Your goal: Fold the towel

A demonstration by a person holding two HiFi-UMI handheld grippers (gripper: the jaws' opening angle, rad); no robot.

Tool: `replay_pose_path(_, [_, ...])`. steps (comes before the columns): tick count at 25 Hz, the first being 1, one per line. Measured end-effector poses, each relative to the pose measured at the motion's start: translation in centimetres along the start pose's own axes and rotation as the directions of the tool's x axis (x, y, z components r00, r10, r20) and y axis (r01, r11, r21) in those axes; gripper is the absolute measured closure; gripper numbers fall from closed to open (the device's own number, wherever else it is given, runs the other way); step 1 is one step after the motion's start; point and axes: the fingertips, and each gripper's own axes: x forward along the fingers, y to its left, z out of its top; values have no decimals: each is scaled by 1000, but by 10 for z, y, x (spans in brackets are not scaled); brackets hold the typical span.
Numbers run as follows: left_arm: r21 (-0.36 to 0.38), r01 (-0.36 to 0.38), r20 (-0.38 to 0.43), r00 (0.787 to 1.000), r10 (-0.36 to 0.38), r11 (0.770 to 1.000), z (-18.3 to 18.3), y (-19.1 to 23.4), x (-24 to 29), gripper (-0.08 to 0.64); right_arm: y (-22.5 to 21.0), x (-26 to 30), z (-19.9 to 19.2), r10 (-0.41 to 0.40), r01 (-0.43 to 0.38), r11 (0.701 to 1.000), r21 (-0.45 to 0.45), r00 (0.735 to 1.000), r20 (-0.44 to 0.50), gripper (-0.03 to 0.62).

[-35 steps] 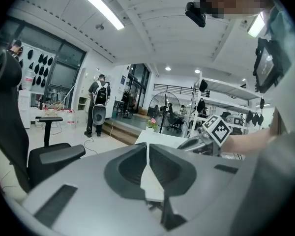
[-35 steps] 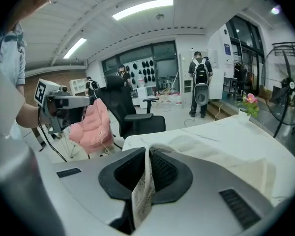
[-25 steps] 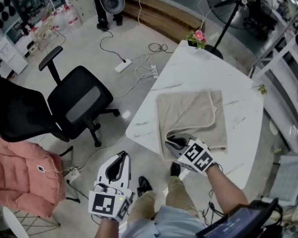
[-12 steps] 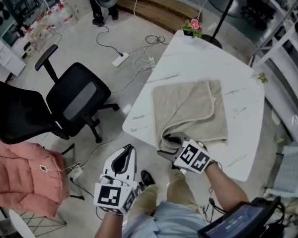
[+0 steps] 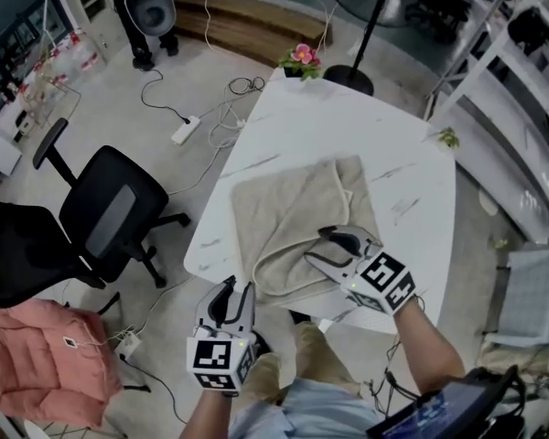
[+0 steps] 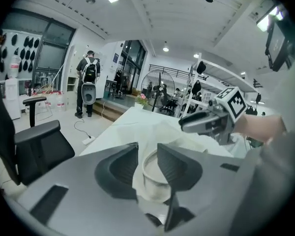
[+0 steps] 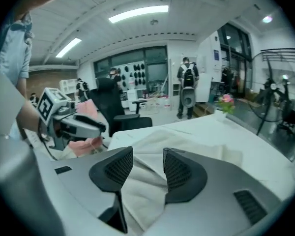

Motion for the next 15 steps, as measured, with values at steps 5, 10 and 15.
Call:
replay_pose_path(5, [-46,-79,-131,989,73,996,-40,2,25,413,-94,-31,-34,-217,217,958,186,976,-26,388])
replay_pose_path(10, [-77,-114,-236,967,93,990,-72,-1,40,414,-112,-17,-63,-122,136,919,371,991,-62,382])
replay_pose_path(15, [-103,-168,-293,947,132,980,-81,6,55,420,-114,4,-73,-3,55,882,467,994,-111,407])
